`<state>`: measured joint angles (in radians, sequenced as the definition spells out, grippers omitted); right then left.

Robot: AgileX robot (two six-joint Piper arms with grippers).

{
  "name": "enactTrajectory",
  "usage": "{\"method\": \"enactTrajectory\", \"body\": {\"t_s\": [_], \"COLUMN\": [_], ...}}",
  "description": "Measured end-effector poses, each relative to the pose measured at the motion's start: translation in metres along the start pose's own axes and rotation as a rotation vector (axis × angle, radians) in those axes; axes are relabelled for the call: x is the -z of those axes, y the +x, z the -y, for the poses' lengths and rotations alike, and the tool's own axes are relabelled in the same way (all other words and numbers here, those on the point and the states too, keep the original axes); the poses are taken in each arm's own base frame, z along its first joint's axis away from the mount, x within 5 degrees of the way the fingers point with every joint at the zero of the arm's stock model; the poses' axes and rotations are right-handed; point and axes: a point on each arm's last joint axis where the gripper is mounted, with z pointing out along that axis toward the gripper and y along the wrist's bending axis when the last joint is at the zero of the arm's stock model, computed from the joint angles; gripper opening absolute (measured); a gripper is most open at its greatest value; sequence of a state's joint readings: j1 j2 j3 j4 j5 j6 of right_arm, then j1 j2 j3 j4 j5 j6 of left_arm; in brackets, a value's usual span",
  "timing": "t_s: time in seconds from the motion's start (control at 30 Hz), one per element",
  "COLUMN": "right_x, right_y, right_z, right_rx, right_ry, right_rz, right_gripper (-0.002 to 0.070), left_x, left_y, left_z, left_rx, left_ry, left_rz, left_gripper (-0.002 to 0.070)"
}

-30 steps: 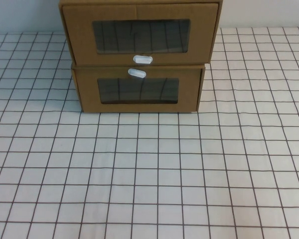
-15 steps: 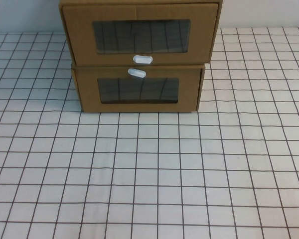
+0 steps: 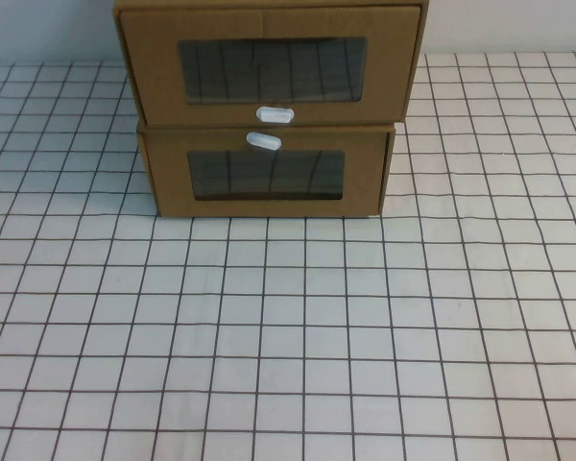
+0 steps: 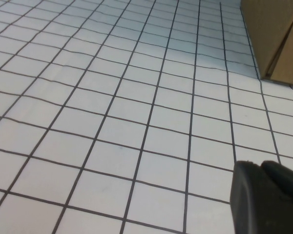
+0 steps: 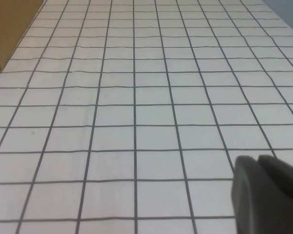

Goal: Close the shoe box

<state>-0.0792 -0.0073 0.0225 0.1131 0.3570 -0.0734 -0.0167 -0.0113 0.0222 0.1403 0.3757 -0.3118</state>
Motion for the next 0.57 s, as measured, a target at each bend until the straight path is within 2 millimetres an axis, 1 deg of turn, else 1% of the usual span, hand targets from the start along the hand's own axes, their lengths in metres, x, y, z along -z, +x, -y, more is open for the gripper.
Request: {"method": "enactTrajectory", "body": {"t_s": [0.57], "right_x": [0.0], "right_y": [0.0], "right_z": [-0.0001], "right_rx": [-0.004], "right_ry": [-0.001], "right_rz": [0.0], "right_gripper": [-0.0014], "left_x": [0.0], "left_y": [-0.0001], "left_z": [-0.0002], "left_rx": [-0.005], "left_ry": [-0.002], "left_rz": [0.001], "left_gripper": [-0.0005]}}
